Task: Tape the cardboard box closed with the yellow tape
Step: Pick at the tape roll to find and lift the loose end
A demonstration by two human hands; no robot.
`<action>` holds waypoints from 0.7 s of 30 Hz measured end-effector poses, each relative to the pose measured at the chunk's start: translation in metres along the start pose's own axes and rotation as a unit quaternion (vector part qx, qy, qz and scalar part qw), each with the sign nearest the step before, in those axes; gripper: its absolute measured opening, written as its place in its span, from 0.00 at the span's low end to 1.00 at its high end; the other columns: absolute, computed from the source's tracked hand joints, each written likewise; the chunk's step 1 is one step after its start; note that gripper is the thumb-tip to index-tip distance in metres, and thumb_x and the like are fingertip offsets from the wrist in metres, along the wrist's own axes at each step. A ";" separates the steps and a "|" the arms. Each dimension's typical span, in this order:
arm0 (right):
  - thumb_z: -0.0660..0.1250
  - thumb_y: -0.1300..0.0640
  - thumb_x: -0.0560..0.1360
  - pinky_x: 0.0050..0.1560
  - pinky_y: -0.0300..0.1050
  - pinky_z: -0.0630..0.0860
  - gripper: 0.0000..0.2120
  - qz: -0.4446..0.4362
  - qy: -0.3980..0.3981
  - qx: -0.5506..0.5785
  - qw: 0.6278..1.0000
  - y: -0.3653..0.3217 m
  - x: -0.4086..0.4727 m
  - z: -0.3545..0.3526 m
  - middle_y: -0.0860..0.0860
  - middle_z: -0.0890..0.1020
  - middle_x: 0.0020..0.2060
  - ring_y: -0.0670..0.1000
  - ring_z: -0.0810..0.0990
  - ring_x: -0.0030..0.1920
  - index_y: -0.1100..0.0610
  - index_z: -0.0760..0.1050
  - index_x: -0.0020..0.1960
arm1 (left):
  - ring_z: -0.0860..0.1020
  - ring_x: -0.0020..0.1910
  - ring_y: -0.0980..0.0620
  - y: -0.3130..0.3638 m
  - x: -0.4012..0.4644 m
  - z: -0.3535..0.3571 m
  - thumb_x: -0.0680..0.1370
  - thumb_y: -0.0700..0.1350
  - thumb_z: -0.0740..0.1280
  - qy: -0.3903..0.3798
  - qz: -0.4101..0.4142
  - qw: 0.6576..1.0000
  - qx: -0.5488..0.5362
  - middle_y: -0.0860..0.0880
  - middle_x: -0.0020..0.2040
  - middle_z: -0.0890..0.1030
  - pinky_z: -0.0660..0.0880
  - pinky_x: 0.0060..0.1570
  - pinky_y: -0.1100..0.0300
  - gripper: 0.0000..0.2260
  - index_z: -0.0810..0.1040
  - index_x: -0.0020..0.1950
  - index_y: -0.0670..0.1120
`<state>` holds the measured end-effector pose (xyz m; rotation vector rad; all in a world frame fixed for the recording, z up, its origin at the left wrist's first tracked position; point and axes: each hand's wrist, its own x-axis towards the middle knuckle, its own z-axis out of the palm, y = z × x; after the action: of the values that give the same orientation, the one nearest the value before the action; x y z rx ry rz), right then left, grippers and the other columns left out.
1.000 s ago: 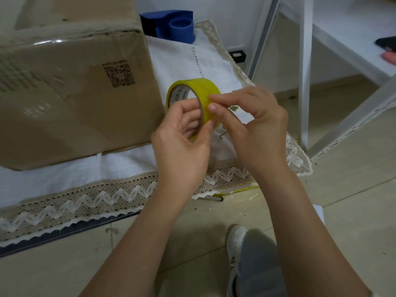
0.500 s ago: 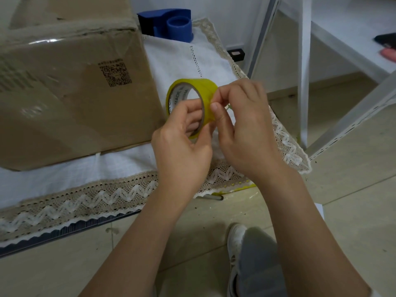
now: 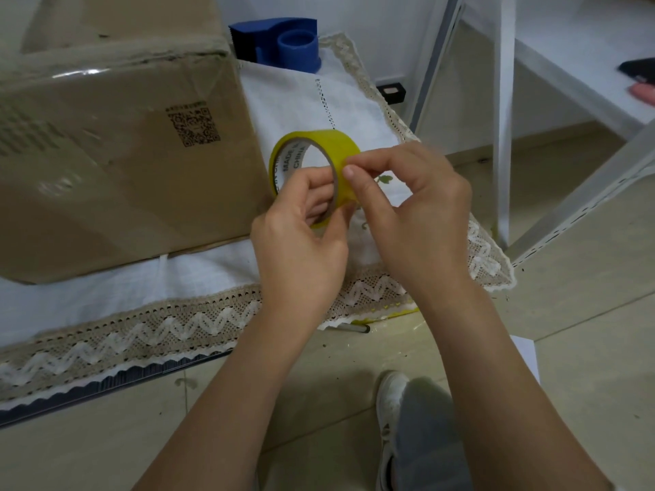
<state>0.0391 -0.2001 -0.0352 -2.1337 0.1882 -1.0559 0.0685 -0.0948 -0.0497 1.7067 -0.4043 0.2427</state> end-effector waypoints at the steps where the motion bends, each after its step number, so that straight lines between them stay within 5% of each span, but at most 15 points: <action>1: 0.71 0.54 0.75 0.50 0.51 0.76 0.04 -0.018 0.001 -0.030 0.999 0.000 0.000 0.000 0.49 0.84 0.41 0.52 0.80 0.46 0.54 0.84 0.46 | 0.84 0.47 0.60 -0.001 0.000 0.000 0.74 0.37 0.73 0.003 0.008 1.000 0.009 0.53 0.45 0.85 0.81 0.51 0.60 0.09 0.80 0.53 0.44; 10: 0.60 0.54 0.76 0.48 0.53 0.71 0.12 -0.040 -0.020 -0.155 0.987 0.001 -0.003 0.009 0.54 0.80 0.40 0.59 0.76 0.46 0.60 0.78 0.44 | 0.84 0.43 0.58 -0.004 -0.004 0.005 0.74 0.36 0.71 0.003 0.052 0.997 0.061 0.50 0.44 0.86 0.78 0.46 0.68 0.09 0.81 0.53 0.43; 15: 0.61 0.57 0.78 0.49 0.55 0.71 0.08 -0.090 -0.062 -0.102 0.989 0.007 -0.005 0.008 0.54 0.79 0.43 0.58 0.75 0.46 0.60 0.77 0.47 | 0.84 0.46 0.59 0.000 0.003 0.000 0.73 0.37 0.70 -0.025 -0.027 0.999 -0.029 0.52 0.46 0.86 0.79 0.49 0.62 0.11 0.81 0.53 0.48; 19: 0.66 0.56 0.79 0.57 0.47 0.71 0.10 -0.006 -0.049 0.019 0.999 0.009 -0.005 -0.002 0.49 0.78 0.51 0.52 0.76 0.54 0.56 0.75 0.59 | 0.83 0.43 0.65 0.003 0.008 -0.005 0.74 0.34 0.73 -0.032 -0.035 0.997 -0.053 0.64 0.39 0.83 0.77 0.46 0.70 0.18 0.78 0.49 0.58; 21: 0.68 0.54 0.77 0.60 0.44 0.71 0.14 0.013 -0.066 0.022 0.998 0.012 -0.004 -0.005 0.49 0.78 0.53 0.50 0.76 0.57 0.53 0.75 0.62 | 0.83 0.43 0.64 0.002 0.008 -0.005 0.74 0.34 0.72 -0.036 -0.044 0.996 -0.062 0.61 0.42 0.84 0.77 0.46 0.70 0.16 0.79 0.52 0.55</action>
<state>0.0351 -0.2096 -0.0442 -2.1466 0.1279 -0.8937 0.0756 -0.0910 -0.0436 1.6091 -0.3884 0.0907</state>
